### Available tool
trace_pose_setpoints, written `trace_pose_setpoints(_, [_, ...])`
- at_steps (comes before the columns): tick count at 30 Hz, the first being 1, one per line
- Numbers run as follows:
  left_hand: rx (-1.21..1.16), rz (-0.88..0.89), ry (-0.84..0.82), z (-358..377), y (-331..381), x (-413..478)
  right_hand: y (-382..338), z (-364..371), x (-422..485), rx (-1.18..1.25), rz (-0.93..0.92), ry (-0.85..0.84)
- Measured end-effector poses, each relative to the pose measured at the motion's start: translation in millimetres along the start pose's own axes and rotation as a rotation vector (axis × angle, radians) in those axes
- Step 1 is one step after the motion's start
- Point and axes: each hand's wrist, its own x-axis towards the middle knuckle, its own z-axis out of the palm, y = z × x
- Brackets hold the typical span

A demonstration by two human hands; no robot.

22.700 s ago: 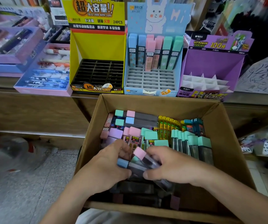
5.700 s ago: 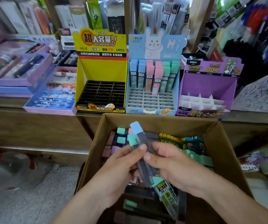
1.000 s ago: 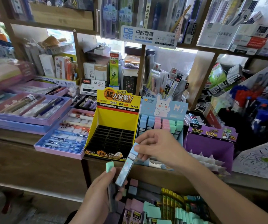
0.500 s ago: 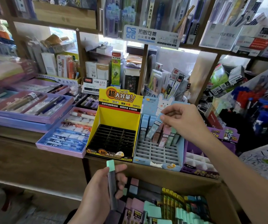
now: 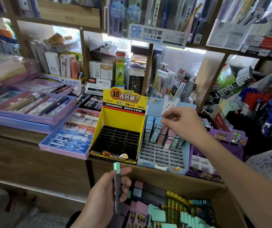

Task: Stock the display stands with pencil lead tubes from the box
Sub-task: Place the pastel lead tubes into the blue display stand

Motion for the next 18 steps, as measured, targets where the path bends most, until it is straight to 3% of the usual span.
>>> trace_pose_setpoints(8, [0.004, -0.002, 0.003, 0.7, 0.8, -0.8, 1.8, 5.1, -0.7, -0.074, 0.004, -0.048])
trace_pose_setpoints(18, [0.012, -0.006, 0.027, 2.3, 0.7, -0.9, 1.5, 13.0, 1.3, -0.335, -0.178, -0.119])
